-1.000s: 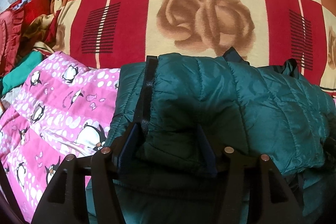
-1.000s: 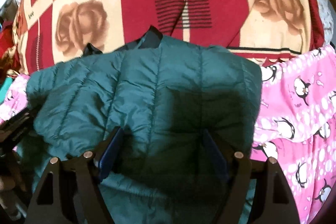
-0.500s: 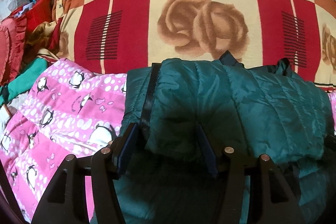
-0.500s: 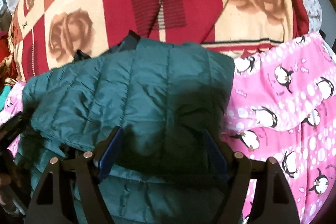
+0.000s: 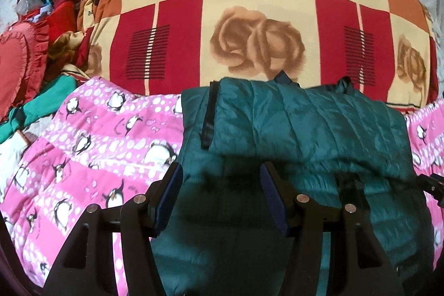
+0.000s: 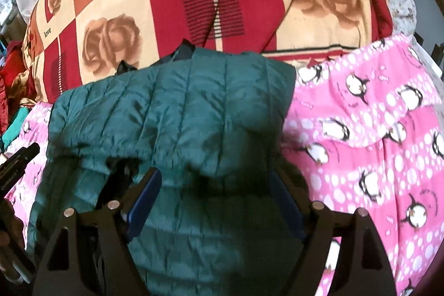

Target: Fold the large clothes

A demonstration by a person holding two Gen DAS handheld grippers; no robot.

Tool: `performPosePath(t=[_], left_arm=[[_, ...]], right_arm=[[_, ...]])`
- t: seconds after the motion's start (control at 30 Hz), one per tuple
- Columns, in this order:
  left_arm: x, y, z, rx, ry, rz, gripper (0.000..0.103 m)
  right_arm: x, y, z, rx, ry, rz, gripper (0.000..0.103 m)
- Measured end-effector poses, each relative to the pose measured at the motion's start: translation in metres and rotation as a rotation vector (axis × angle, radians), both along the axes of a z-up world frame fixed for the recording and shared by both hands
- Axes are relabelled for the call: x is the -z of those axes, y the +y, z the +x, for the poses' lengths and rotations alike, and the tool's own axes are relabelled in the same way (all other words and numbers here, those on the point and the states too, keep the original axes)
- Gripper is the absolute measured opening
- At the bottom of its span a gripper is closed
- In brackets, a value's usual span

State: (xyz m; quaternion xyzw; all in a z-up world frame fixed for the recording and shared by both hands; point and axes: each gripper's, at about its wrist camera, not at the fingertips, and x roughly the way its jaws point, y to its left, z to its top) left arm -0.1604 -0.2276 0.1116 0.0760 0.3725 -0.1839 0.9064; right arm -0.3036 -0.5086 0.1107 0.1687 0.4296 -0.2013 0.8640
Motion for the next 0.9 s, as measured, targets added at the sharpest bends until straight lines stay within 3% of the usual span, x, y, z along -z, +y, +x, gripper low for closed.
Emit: performPosePath(t=[0.9], left_arm=[[0.012, 0.077, -0.086, -0.006, 0.056, 0.063, 0.035]], right_arm=[[0.012, 0.066, -0.116, -0.048, 0.071, 0.029, 0.084]])
